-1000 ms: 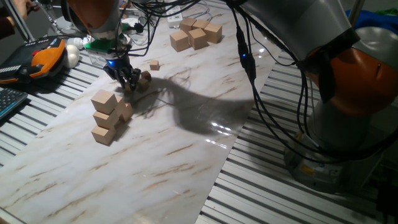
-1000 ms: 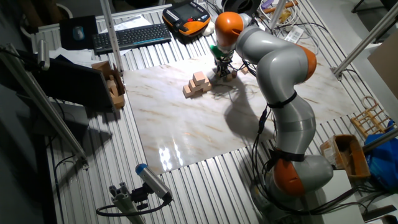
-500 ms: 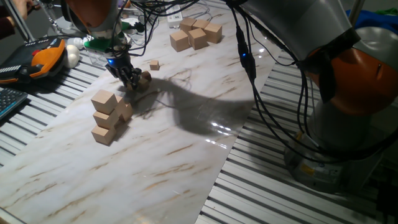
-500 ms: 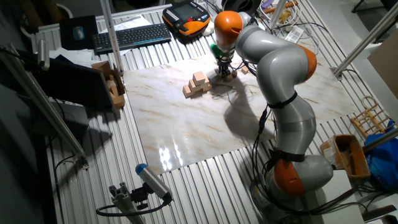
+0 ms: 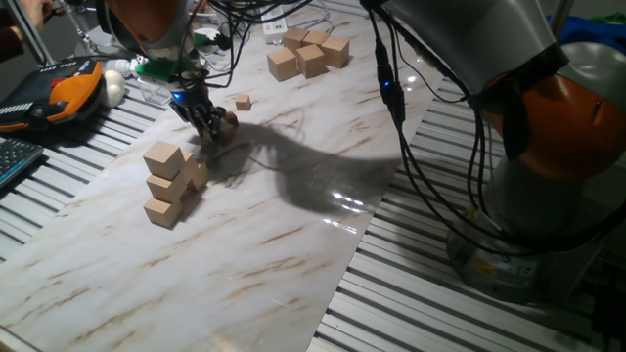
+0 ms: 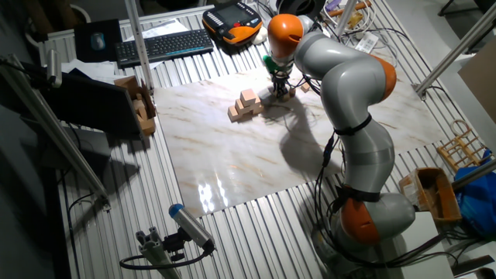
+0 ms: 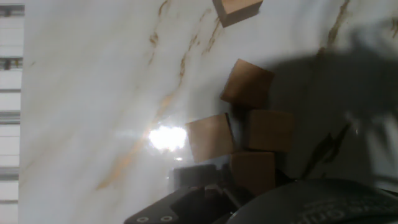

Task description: Stack the blocks into a pyramid shape

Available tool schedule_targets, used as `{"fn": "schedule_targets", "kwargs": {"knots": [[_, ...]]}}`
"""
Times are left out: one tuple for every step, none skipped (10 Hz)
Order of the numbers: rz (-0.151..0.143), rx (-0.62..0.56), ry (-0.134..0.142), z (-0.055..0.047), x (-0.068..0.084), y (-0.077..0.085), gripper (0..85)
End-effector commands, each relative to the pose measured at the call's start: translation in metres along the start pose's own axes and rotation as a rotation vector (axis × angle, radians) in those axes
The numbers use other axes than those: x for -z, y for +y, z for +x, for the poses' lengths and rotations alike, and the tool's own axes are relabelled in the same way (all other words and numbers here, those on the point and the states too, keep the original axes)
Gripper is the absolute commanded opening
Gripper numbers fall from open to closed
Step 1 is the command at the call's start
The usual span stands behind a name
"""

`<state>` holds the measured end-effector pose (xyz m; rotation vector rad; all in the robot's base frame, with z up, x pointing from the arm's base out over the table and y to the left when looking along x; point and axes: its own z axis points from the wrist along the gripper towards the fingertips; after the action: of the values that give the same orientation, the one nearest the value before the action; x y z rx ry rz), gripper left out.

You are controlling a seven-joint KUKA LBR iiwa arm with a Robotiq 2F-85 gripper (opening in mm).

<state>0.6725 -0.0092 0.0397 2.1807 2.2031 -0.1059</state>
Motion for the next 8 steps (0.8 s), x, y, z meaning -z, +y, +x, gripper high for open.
{"fn": "schedule_targets", "kwargs": {"knots": [[0.001, 0.0, 0.003, 0.0, 0.0, -0.001, 0.0], [0.004, -0.001, 0.011, -0.001, 0.001, -0.003, 0.0], [0.004, -0.001, 0.02, -0.002, 0.002, -0.005, 0.0], [0.01, -0.002, 0.023, -0.002, 0.004, -0.008, 0.0], [0.012, -0.001, 0.023, -0.002, 0.005, -0.01, 0.0], [0.012, 0.004, 0.025, -0.003, 0.004, -0.012, 0.0], [0.005, 0.009, 0.029, -0.004, 0.003, -0.015, 0.0], [0.005, 0.015, 0.034, -0.004, 0.002, -0.017, 0.0]]}}
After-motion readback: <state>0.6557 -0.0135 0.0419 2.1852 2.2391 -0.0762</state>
